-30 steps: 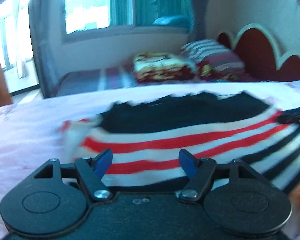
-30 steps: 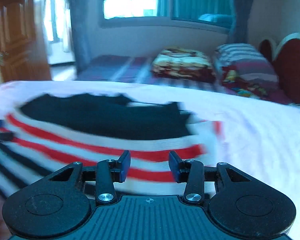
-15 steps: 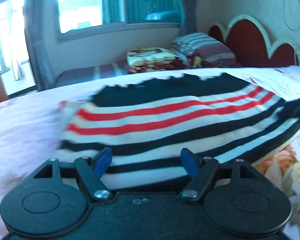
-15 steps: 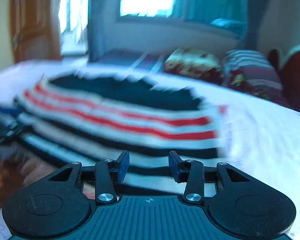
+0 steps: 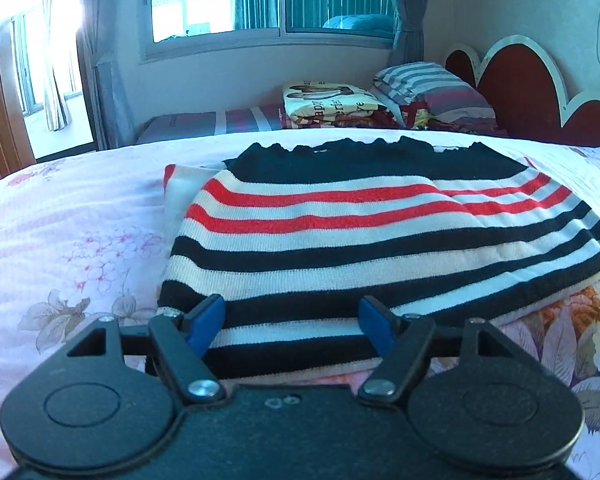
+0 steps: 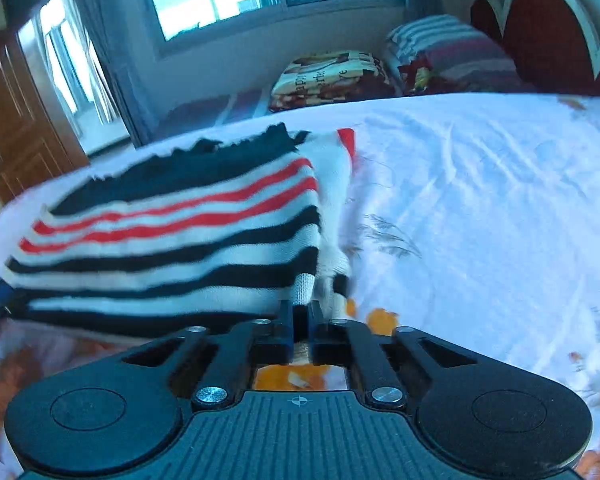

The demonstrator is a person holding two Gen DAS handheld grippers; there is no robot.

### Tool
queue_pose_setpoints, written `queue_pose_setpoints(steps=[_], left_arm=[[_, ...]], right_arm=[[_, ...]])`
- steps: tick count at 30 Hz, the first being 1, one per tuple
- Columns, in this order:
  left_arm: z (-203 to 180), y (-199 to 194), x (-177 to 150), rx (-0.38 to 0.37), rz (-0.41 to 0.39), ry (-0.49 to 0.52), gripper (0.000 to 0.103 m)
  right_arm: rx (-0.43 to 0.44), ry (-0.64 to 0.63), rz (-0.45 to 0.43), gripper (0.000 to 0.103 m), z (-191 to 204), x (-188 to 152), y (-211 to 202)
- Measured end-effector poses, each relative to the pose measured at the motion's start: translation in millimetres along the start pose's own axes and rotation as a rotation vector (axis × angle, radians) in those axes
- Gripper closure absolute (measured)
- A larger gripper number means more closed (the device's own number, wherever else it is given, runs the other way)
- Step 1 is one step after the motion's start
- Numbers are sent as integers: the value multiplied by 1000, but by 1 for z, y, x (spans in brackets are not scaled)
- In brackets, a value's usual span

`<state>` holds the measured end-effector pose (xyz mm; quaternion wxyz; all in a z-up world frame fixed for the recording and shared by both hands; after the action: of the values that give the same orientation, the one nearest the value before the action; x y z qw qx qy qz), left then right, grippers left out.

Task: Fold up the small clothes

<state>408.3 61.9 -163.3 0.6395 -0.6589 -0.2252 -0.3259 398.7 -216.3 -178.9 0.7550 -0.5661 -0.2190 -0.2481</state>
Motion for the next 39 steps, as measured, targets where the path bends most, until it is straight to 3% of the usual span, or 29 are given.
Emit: queue_pose_setpoints(steps=[5,8,10,13,17,21,22,27,30,33,39], left_arm=[[3,0,-2,-5,6,11,29],[3,-3,0,11,5,16,31],[-1,-13,5,26,-26,17,32],[-23,-20,13,-33,-61,6,30],[-75,-5,21,-76,-48,60,29],[-102,10,12,-105,1,82,26],[-104,12,6,-100,18,102,26],[-89,0,-4,-111,7,104,24],[-64,-6,-2,-69,-10,68,24],[-32,-4,-10,-32,20,4,24],[-6,-10,-15,-44,17,-34,24]], right_arm=[[-40,-51,10,98,0,-15,0],[-38,-10,23,97,-1,-11,1],[-75,2,-27,97,-3,-5,-12],[-74,-94,-64,97,24,0,-17],[-45,-202,-66,97,71,2,5],[-106,-271,14,97,80,-14,27],[-113,-304,-3,97,80,-20,25],[-103,-355,4,97,71,-30,14],[-109,-283,-35,97,58,-15,5],[-162,-234,36,97,35,-14,15],[-167,-261,27,97,34,-15,13]])
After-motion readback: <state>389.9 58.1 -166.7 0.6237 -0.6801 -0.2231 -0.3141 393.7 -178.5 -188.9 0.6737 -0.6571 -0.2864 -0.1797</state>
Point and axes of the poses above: each gripper's, at about its wrist camera, not at the fingertips, and y roughly the way its jaws point, z to its left, x to its top, the point moved 8 cm from there along y, roughly the way its jaws point, and after that the axes turned 5 degrees about z, right-handed, at the moved point
